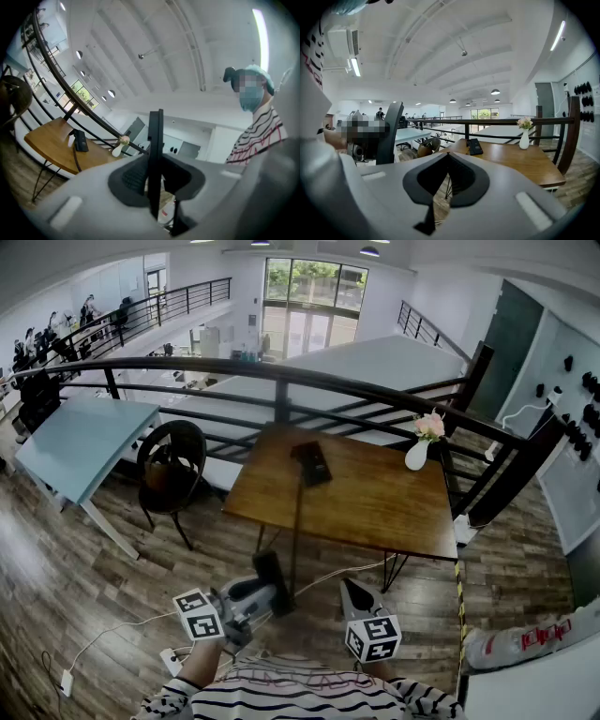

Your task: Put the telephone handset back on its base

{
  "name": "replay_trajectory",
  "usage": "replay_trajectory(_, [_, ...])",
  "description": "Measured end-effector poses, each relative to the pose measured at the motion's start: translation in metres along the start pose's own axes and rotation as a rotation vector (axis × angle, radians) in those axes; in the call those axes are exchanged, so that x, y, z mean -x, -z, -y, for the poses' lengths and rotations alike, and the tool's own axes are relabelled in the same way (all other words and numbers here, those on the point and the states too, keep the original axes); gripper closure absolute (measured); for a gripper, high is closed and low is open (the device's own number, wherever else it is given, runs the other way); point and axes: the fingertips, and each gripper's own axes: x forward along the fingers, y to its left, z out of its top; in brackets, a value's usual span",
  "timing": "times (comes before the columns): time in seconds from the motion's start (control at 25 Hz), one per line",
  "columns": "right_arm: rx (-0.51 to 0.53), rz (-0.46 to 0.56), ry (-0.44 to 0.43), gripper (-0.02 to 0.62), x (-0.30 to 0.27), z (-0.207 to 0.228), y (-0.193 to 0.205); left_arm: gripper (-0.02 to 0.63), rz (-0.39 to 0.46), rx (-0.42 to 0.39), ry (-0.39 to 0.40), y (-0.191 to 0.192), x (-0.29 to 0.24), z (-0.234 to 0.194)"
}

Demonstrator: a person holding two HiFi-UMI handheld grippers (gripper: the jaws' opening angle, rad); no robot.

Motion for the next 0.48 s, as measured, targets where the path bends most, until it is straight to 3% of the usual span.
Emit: replay_trajectory(0.48, [-0.059,0.025,0.093,0.594,-0.046,-0.013,0.000,0.529,-0.030,0.034,0.028,-0.015,0.023,-0.049])
